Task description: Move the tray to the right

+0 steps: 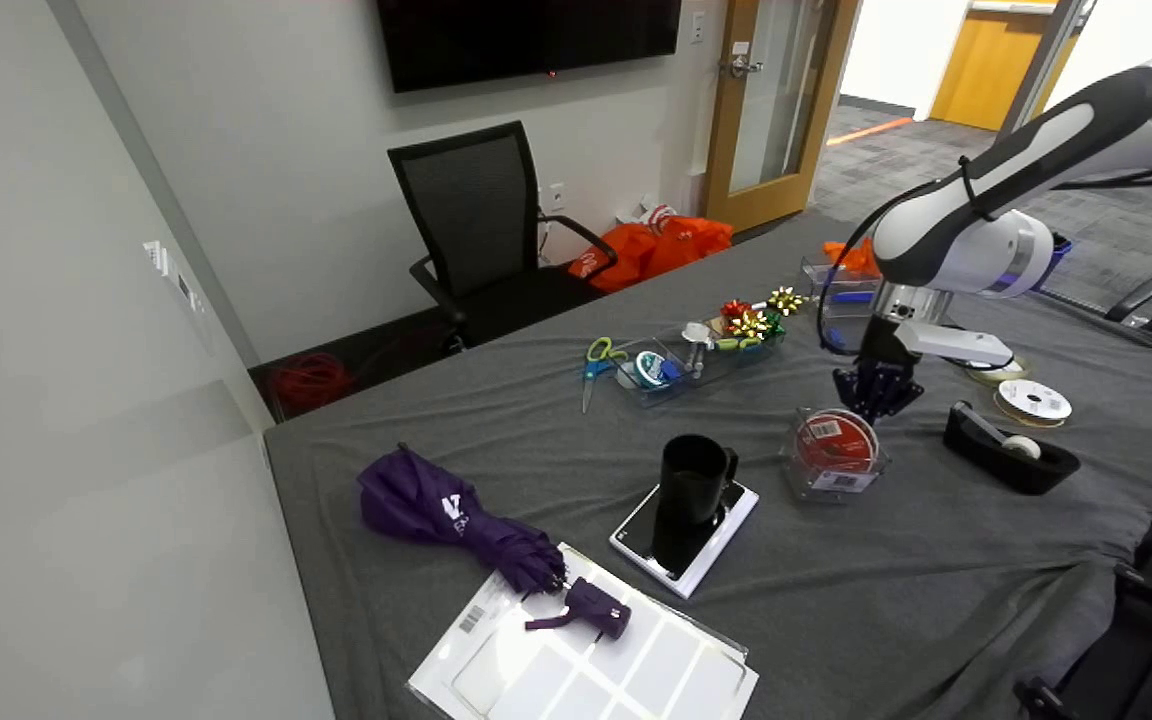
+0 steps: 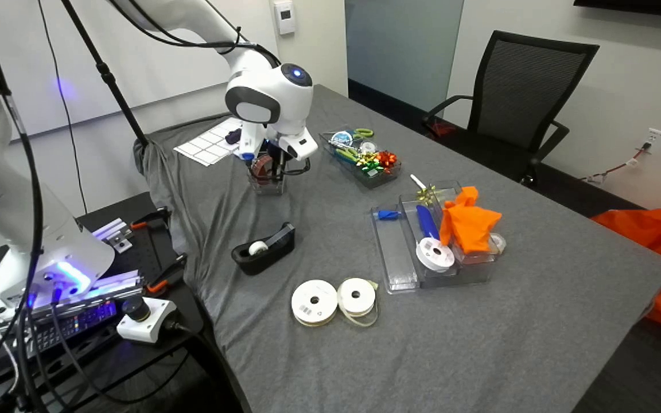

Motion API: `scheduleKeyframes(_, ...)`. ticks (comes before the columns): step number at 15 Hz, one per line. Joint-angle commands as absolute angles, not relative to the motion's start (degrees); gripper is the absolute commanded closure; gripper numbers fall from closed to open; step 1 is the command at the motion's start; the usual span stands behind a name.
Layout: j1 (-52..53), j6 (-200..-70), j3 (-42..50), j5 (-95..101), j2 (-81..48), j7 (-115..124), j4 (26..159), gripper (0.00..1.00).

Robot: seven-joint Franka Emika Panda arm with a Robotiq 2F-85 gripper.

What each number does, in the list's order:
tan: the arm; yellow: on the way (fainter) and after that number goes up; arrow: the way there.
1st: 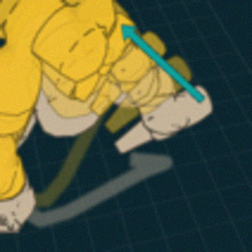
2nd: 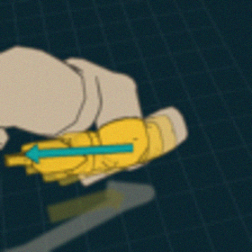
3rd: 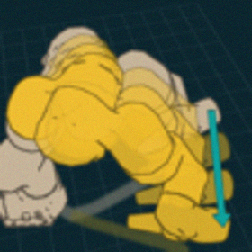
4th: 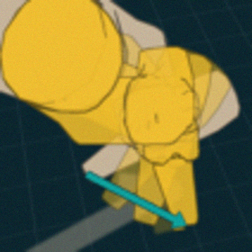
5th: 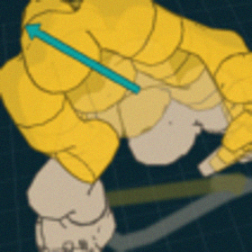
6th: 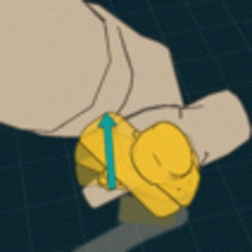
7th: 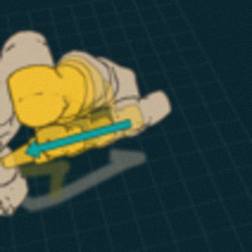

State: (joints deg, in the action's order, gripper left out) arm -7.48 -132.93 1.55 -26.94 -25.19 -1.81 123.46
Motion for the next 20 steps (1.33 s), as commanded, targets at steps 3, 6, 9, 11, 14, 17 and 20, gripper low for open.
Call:
scheduleKeyframes(3,-9.3,-133.2,0.2,-29.0,-26.5,-3.9,122.2,0.98)
scheduleKeyframes(6,-8.5,-133.6,0.8,-28.0,-24.6,-1.8,123.6,0.98)
scheduleKeyframes(9,-7.7,-133.7,1.1,-27.5,-22.1,0.6,124.7,0.98)
scheduleKeyframes(11,-7.3,-133.8,1.0,-27.8,-20.6,2.2,124.7,0.98)
scheduleKeyframes(14,-6.1,-134.6,1.7,-27.1,-18.8,7.1,124.1,0.98)
scheduleKeyframes(17,-4.9,-133.6,3.6,-24.8,-18.3,17.3,121.8,0.98)
scheduleKeyframes(20,-4.8,-130.8,5.7,-23.0,-18.5,28.0,118.4,0.98)
